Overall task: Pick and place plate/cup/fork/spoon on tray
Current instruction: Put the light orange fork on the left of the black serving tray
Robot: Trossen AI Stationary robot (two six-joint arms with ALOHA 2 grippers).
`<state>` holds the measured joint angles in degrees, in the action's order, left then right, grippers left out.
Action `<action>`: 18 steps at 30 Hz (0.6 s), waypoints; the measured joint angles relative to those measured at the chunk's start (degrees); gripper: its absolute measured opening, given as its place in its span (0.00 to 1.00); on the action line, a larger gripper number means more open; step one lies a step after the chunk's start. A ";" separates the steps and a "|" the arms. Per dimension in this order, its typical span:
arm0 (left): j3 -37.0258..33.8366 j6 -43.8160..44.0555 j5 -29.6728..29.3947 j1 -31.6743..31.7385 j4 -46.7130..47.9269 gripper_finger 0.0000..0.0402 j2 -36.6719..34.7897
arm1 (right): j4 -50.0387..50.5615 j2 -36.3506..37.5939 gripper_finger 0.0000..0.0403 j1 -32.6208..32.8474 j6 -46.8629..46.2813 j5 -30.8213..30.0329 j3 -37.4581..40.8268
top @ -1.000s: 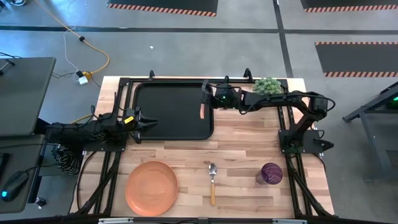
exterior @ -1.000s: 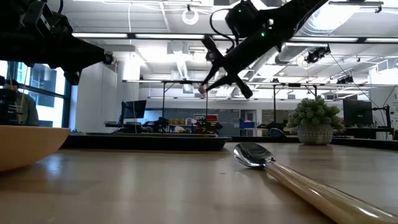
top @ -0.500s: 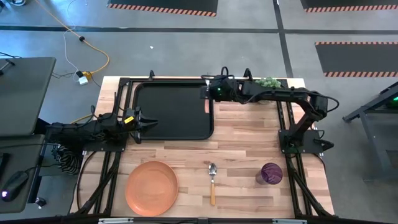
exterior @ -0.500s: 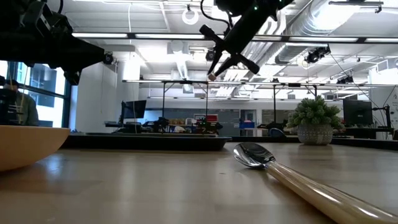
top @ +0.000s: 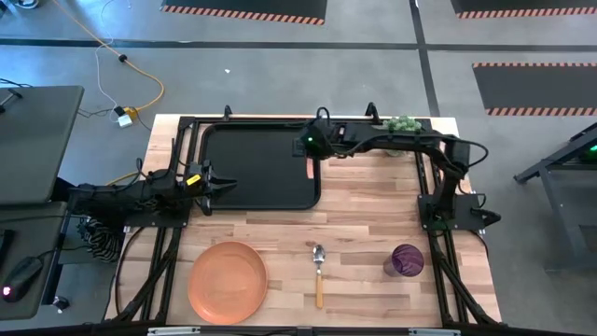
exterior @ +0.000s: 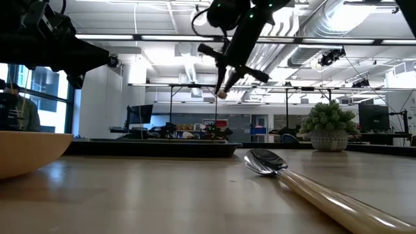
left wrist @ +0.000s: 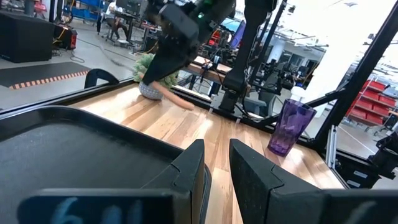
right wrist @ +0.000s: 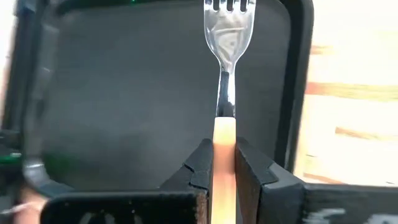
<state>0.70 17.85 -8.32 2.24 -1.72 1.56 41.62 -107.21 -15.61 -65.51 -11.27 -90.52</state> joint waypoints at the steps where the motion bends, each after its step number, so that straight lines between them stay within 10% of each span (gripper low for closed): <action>1: 0.01 0.00 0.02 -0.02 -0.02 0.16 -0.01 | 0.87 -1.02 0.05 -0.01 0.35 0.63 -0.95; 18: 0.01 0.02 0.02 -0.01 -0.01 0.16 -0.01 | 2.83 -12.15 0.05 0.56 -4.13 2.82 -4.66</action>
<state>0.71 17.87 -8.29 2.23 -1.73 1.55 44.45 -119.36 -15.05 -69.64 -8.45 -95.17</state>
